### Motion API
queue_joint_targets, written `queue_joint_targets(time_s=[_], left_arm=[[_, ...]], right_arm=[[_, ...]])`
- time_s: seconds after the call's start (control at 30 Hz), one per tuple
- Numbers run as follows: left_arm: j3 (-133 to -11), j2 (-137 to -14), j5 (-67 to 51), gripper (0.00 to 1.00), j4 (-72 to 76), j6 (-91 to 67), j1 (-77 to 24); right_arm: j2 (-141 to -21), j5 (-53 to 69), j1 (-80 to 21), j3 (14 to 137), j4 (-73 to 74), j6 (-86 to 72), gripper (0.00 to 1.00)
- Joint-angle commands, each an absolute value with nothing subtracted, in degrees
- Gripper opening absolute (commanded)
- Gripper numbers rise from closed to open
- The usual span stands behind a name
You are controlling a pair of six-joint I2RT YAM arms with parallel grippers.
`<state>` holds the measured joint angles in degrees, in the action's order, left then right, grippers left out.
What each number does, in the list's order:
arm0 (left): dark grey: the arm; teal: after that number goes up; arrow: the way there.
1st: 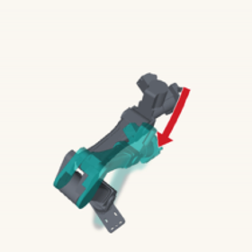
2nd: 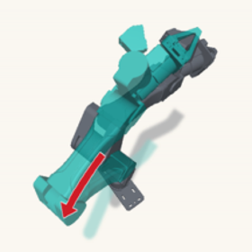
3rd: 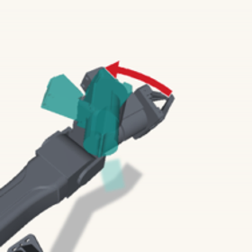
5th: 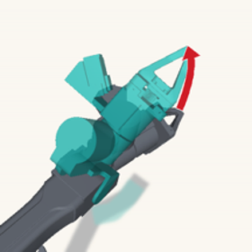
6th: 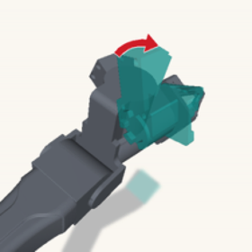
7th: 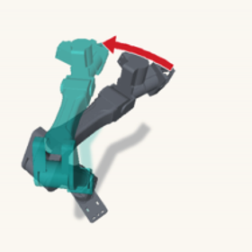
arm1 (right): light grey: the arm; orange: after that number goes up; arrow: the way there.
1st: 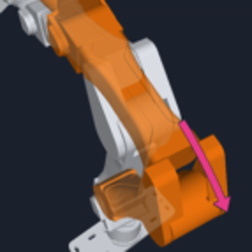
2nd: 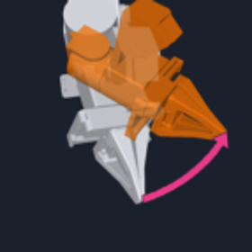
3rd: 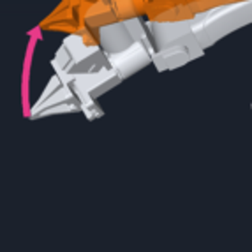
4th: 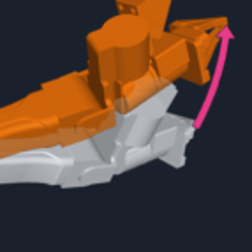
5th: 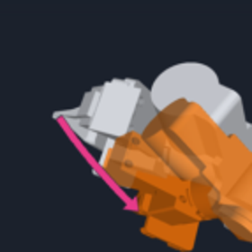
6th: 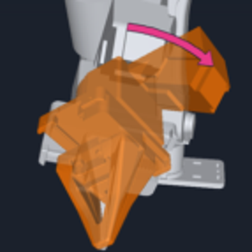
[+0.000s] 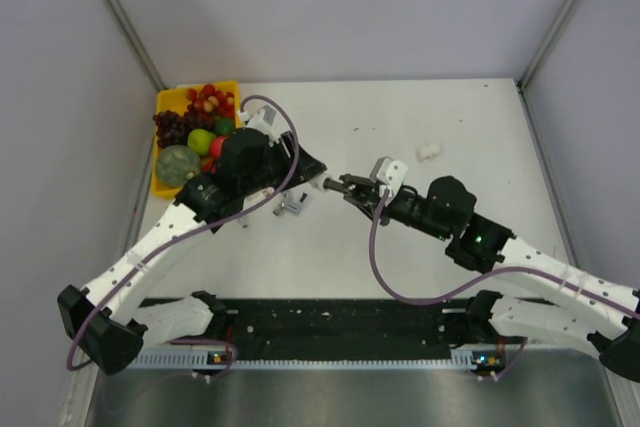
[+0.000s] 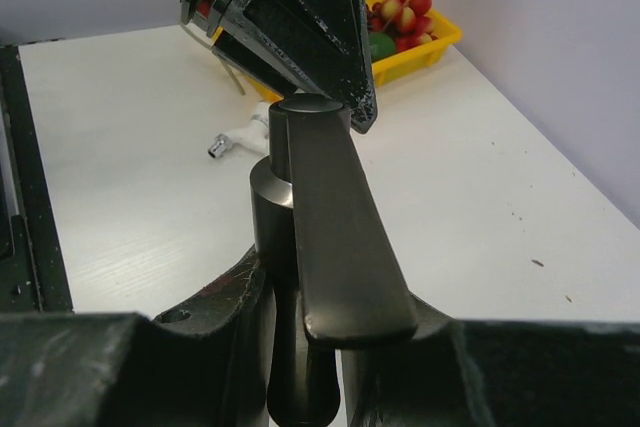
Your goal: Install the water faucets
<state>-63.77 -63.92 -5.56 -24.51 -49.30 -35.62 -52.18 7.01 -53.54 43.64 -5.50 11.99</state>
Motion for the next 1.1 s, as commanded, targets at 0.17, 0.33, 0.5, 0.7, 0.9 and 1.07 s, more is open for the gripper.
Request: queue_joint_targets(time_s=[0.17,0.33,0.5,0.7,0.9,1.07], left_arm=[[-66.9,-65.4,-4.1,0.00,-22.2,-48.6,-37.7],[-67.1,-65.5,-4.0,0.00,-21.9,-48.8,-37.9],[-66.3,-65.0,-4.0,0.00,-20.6,-49.6,-37.9],[-62.1,-62.8,-5.4,0.00,-14.8,-52.3,-37.6],[-62.3,-61.9,-7.6,0.00,-14.4,-53.6,-37.0],[-62.6,-61.6,-10.4,0.00,-14.0,-54.7,-36.0]], right_arm=[[-52.7,7.7,-54.3,46.3,-11.2,12.1,0.00],[-53.0,8.2,-54.3,46.4,-11.3,11.9,0.00],[-52.8,9.1,-54.4,45.8,-11.9,11.1,0.00],[-52.8,8.8,-54.3,45.1,-10.1,12.5,0.00],[-53.4,8.1,-54.3,45.1,-6.5,15.9,0.00],[-53.6,7.4,-54.4,45.1,-4.1,18.5,0.00]])
